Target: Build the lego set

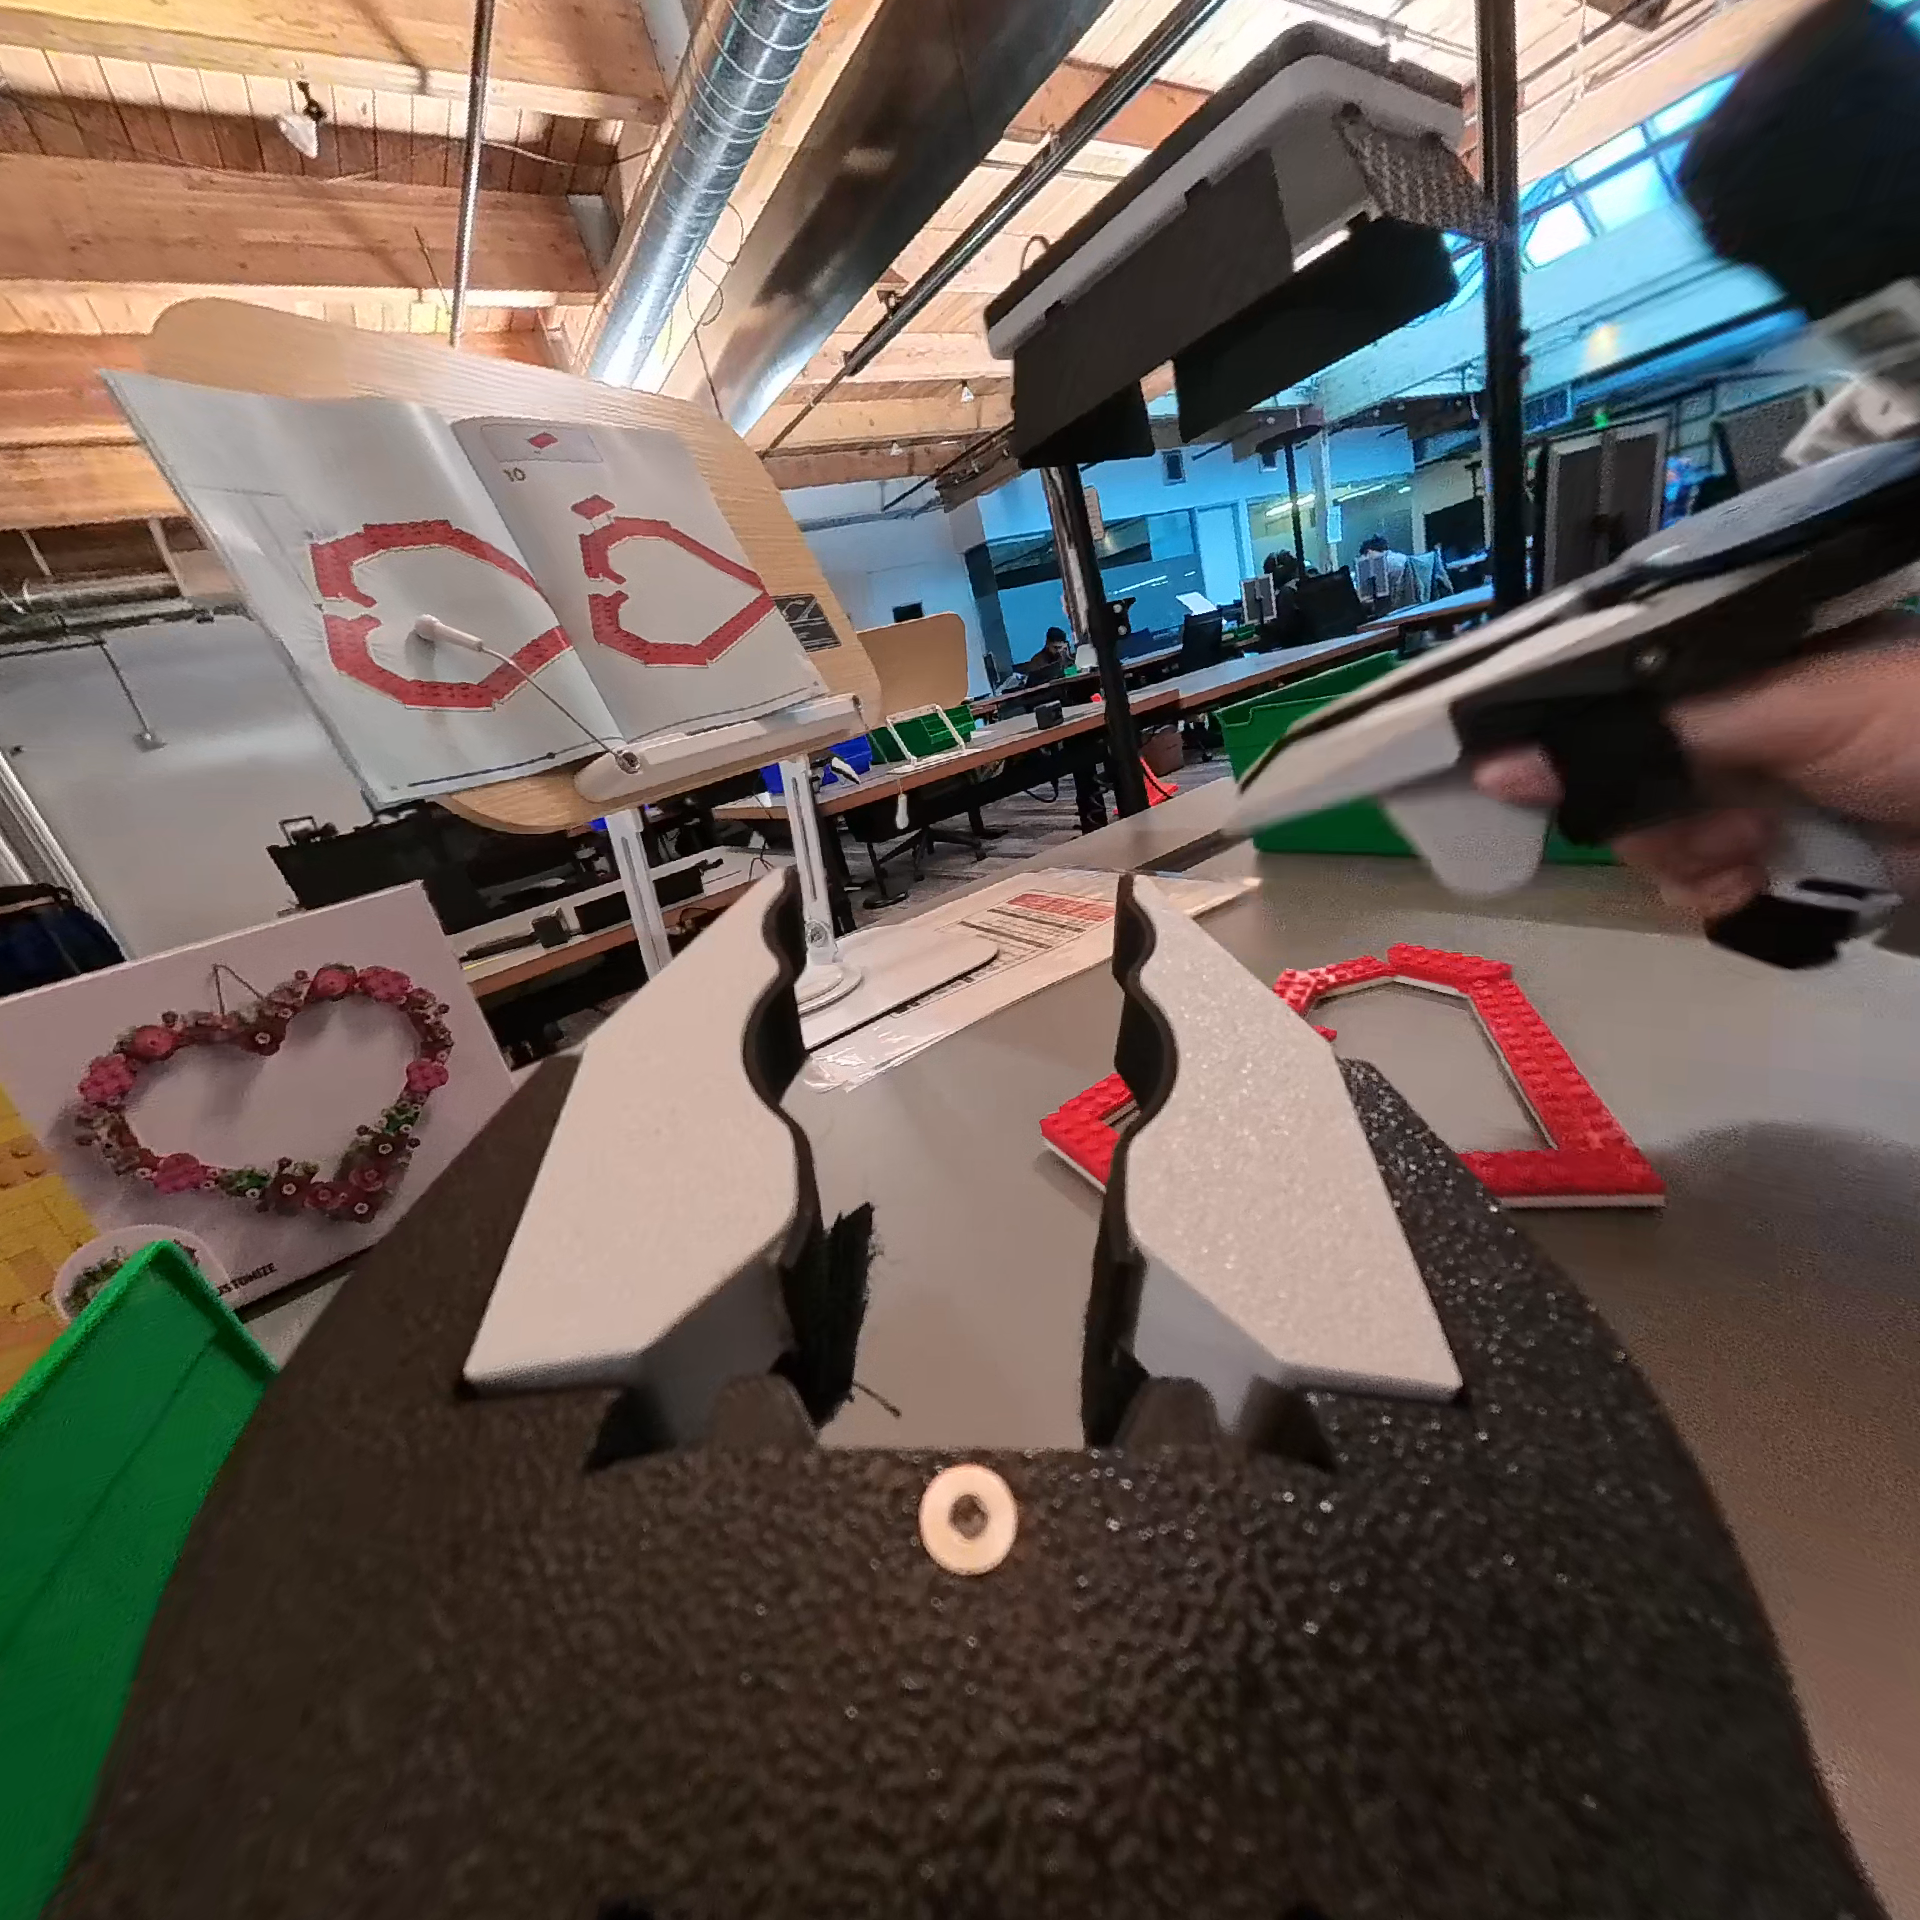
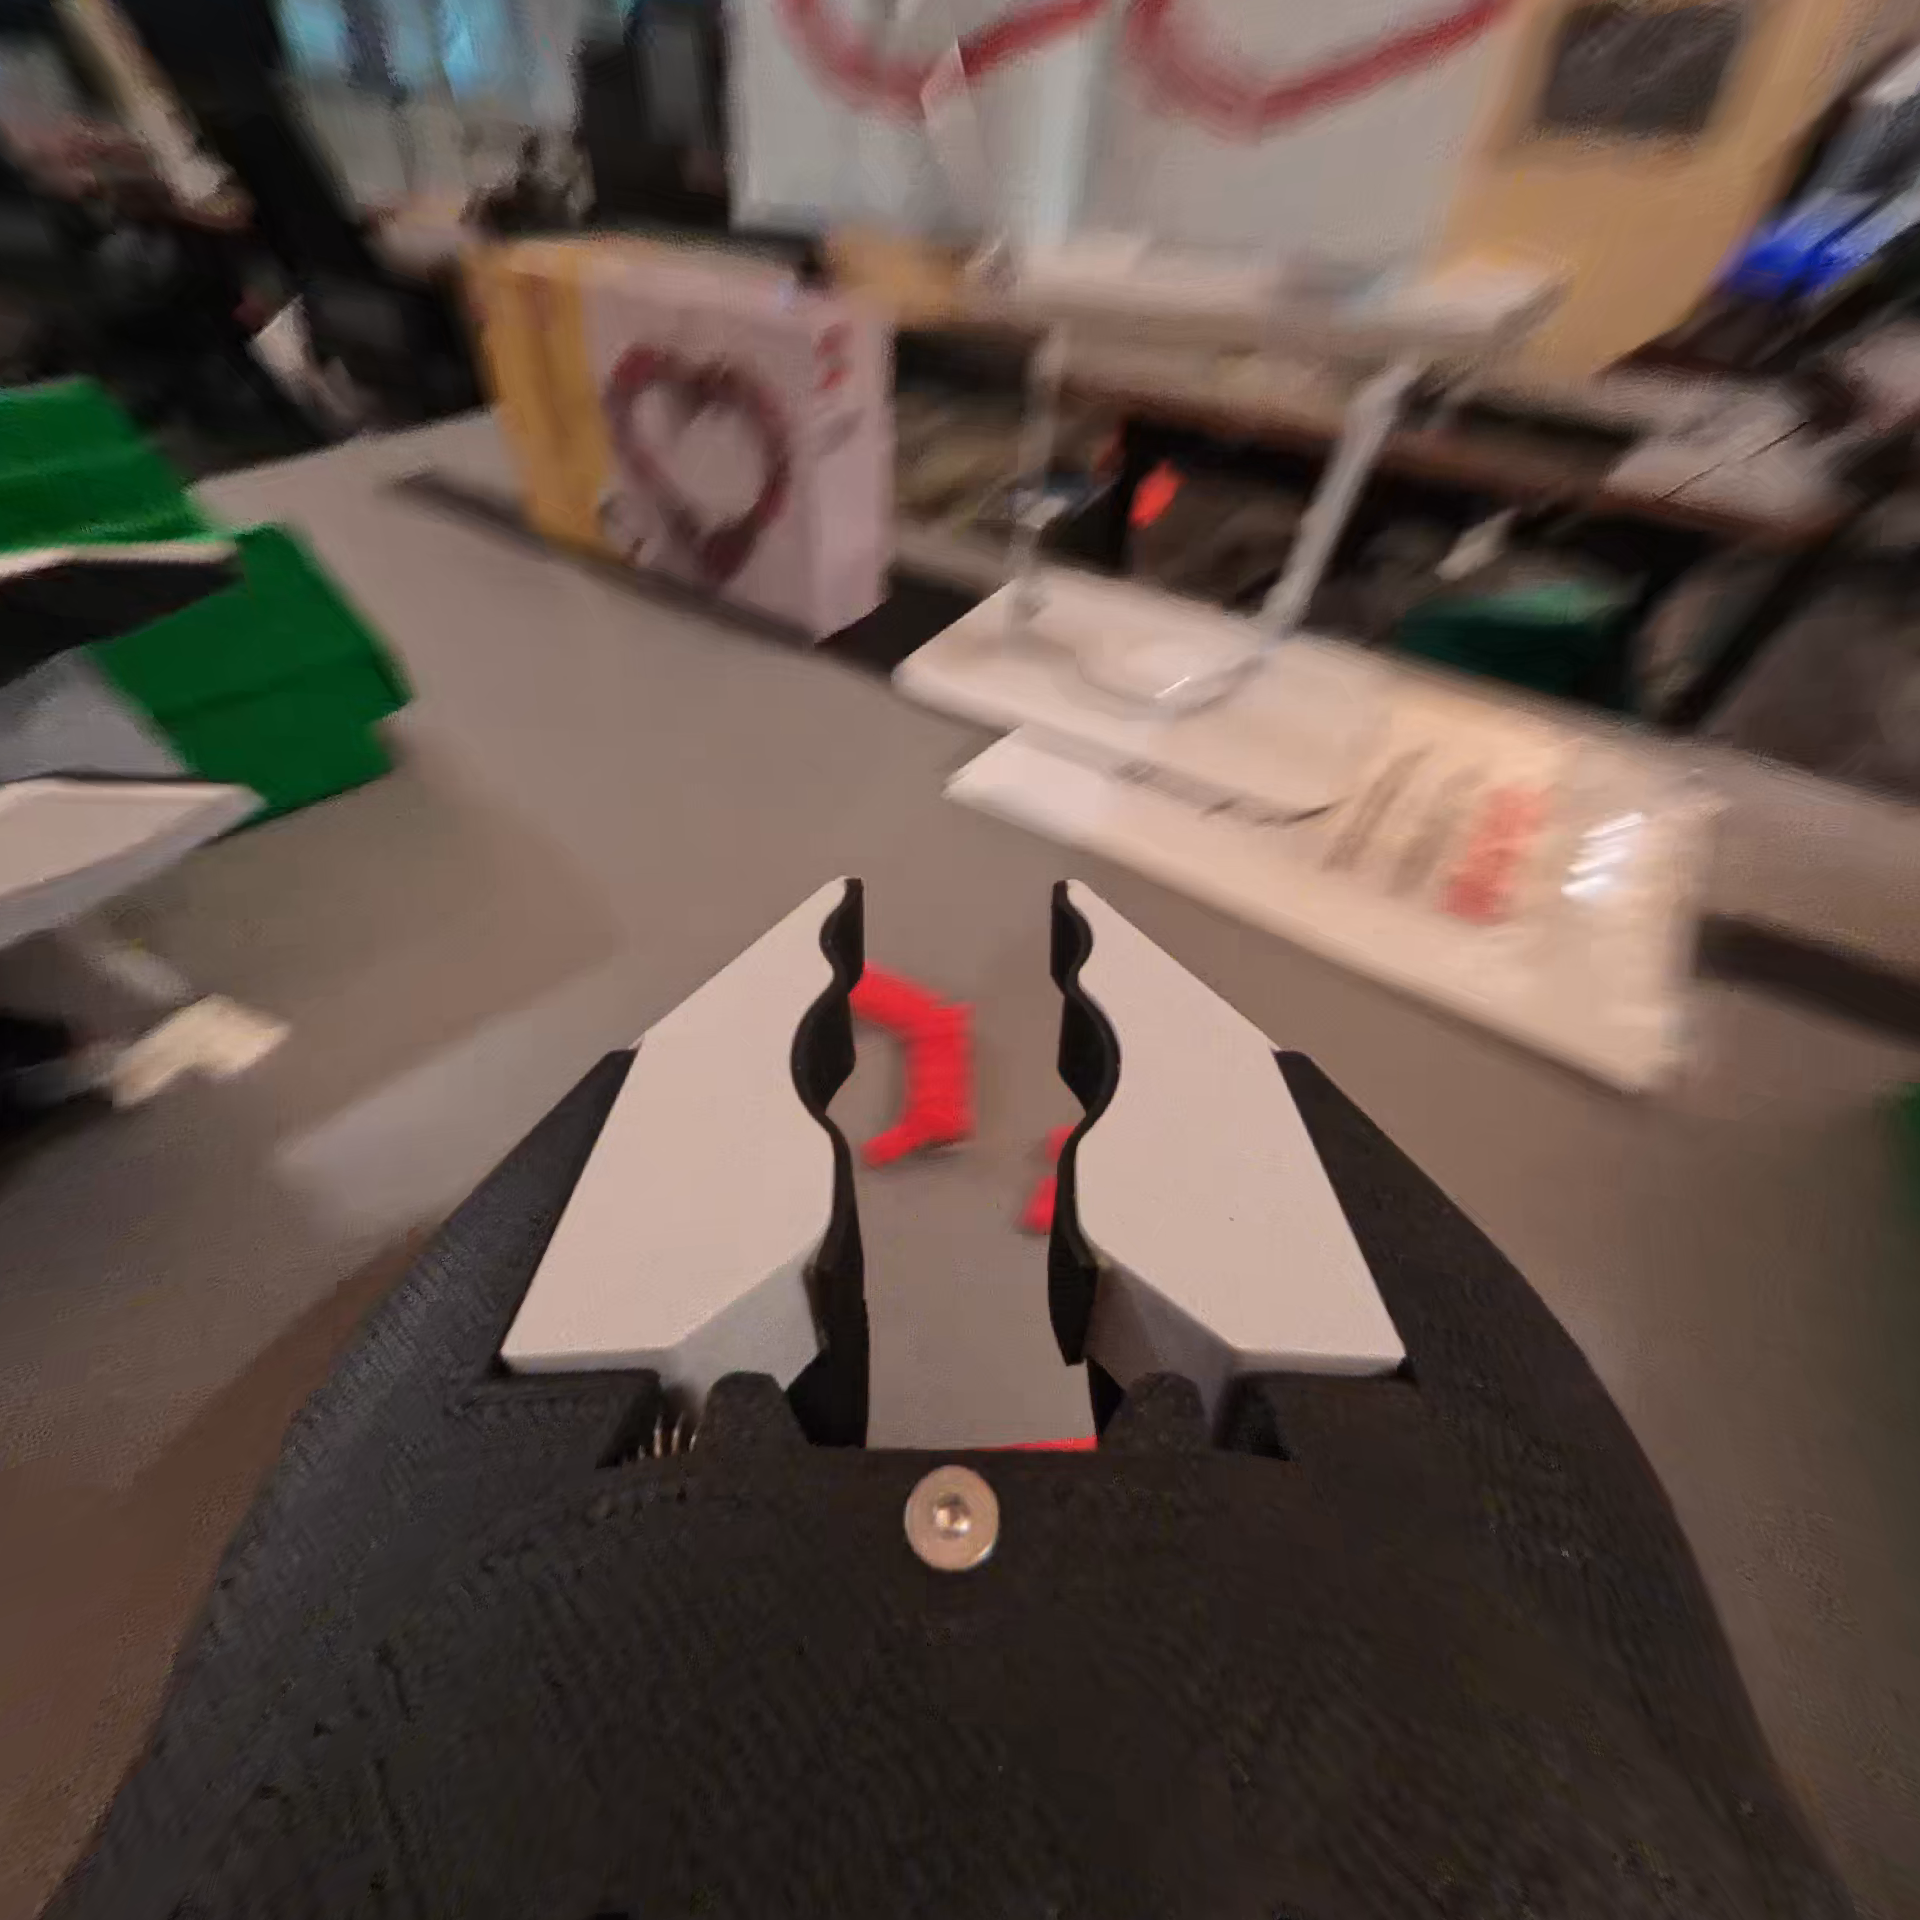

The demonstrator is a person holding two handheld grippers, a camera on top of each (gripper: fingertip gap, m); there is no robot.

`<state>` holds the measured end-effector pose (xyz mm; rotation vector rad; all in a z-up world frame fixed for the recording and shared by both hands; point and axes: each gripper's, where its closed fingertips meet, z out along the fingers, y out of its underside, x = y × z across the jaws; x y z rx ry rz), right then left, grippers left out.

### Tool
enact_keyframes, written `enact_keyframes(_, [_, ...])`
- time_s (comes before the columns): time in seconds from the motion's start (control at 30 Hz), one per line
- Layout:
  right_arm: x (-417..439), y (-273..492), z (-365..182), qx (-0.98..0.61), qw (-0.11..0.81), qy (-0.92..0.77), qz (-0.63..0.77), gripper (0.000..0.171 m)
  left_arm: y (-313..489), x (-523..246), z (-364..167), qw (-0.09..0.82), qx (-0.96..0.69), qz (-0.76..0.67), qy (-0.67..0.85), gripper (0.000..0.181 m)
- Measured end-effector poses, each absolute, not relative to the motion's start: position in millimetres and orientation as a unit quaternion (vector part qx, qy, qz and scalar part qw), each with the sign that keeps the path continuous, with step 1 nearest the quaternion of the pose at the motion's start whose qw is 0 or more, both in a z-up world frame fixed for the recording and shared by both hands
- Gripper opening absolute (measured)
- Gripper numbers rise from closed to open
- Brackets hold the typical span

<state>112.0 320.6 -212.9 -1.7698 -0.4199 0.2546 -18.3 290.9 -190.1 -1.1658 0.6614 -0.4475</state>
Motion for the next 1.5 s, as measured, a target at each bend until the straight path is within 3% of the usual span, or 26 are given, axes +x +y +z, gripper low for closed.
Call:
enact_keyframes(0.2, [218,325,-191,-0.649,0.742,-0.157,-0.058,0.025,303,-30,-191,0.757,-0.554,-0.224,0.265,0.058])
enact_keyframes(0.33, [227,307,-194,-0.586,0.781,-0.2,-0.086,0.003,307,-35,-190,0.757,-0.559,-0.227,0.251,0.058])
enact_keyframes(1.1, [225,312,-193,-0.58,0.791,-0.191,-0.041,0.0,304,-21,-194,0.759,-0.551,-0.2,0.284,0.053])
enact_keyframes(1.5, [211,335,-194,-0.572,0.79,-0.216,-0.029,0.0,356,19,-194,0.771,-0.542,-0.156,0.296,0.046])
